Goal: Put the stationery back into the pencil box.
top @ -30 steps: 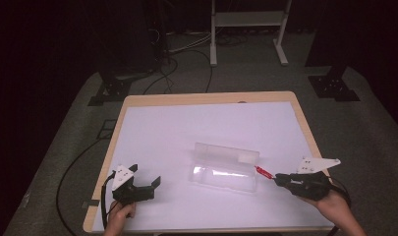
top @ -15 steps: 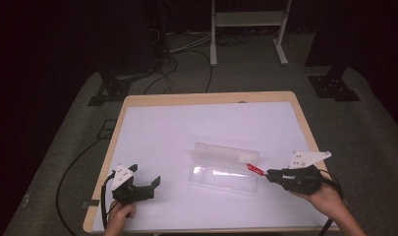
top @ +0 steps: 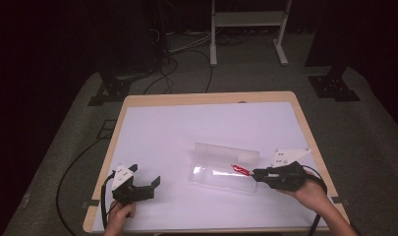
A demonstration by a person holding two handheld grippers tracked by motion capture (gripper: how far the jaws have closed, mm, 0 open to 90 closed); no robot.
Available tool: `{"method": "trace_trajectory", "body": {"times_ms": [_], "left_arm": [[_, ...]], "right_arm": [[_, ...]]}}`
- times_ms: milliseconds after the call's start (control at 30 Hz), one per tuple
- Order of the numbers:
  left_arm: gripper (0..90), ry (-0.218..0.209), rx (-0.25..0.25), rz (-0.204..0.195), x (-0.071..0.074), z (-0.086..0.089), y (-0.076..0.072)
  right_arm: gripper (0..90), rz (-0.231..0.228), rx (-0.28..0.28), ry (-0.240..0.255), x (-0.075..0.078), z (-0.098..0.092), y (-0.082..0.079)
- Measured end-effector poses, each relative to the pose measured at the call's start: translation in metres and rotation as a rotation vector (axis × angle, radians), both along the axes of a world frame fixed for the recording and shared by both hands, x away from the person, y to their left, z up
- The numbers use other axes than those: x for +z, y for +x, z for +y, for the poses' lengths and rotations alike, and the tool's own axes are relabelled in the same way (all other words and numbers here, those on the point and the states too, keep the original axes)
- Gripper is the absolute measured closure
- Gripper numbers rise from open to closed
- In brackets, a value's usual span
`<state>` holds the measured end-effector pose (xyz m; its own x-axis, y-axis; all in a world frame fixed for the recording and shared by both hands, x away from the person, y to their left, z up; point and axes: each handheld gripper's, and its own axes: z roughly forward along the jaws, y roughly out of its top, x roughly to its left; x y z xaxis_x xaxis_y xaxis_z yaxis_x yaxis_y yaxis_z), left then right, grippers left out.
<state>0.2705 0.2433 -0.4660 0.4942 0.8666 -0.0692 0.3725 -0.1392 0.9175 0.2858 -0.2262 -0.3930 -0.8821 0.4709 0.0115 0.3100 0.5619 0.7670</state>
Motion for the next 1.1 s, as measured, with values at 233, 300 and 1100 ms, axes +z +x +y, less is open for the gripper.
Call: {"method": "trace_trajectory", "body": {"times_ms": [233, 300, 1100], "left_arm": [[0.0, 0.014, -0.007, -0.009, 0.000, -0.001, -0.001], [0.0, 0.016, -0.008, -0.006, 0.000, -0.001, -0.001], [0.0, 0.017, -0.012, -0.007, 0.000, -0.001, 0.000]], "right_arm": [[78.7, 0.007, 0.031, -0.014, -0.006, 0.017, 0.004], [78.7, 0.009, 0.041, -0.019, -0.007, 0.021, 0.004], [78.6, 0.040, 0.090, -0.047, -0.026, 0.050, 0.022]]}}
